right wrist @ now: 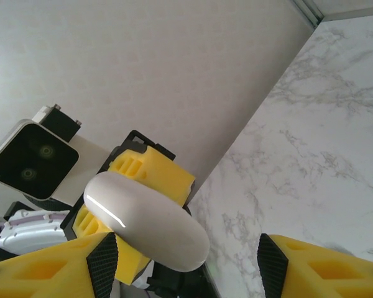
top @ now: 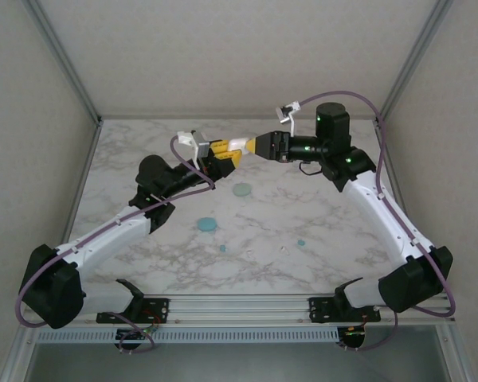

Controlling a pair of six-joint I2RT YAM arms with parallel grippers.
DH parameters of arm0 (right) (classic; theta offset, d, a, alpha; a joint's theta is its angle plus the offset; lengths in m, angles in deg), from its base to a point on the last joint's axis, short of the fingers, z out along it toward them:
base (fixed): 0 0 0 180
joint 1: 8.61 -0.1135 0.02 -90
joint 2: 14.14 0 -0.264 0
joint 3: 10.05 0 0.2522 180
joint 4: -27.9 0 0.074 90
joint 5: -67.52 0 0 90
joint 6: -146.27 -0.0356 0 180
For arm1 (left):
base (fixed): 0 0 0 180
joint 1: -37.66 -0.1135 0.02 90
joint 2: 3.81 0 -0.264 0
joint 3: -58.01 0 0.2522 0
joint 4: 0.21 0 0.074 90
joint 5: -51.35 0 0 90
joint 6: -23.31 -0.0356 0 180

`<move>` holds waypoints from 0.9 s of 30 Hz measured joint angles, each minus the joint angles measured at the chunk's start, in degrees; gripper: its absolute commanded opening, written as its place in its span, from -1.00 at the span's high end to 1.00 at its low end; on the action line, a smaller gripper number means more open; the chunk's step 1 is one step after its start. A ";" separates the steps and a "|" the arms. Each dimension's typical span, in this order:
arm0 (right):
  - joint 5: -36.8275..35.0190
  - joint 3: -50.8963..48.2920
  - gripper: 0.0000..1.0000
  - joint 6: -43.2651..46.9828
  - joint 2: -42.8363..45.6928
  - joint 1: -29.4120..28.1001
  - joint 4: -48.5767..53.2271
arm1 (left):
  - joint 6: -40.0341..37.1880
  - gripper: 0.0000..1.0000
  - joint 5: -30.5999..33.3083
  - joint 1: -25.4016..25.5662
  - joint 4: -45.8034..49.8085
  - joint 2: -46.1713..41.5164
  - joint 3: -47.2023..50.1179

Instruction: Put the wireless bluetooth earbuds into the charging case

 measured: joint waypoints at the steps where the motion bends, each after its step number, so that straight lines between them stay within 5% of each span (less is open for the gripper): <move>1: 0.00 0.11 -0.28 -0.33 -0.04 0.00 -0.04 | 0.00 0.81 -0.09 -0.02 0.00 0.00 0.00; 16: -1.62 4.52 -0.38 -1.75 -3.41 0.00 -0.24 | 0.87 0.82 -1.14 0.15 -0.04 0.09 0.04; 27: 0.02 3.61 -0.39 7.91 0.55 0.00 4.74 | 1.53 0.82 0.81 0.15 -0.68 0.09 0.48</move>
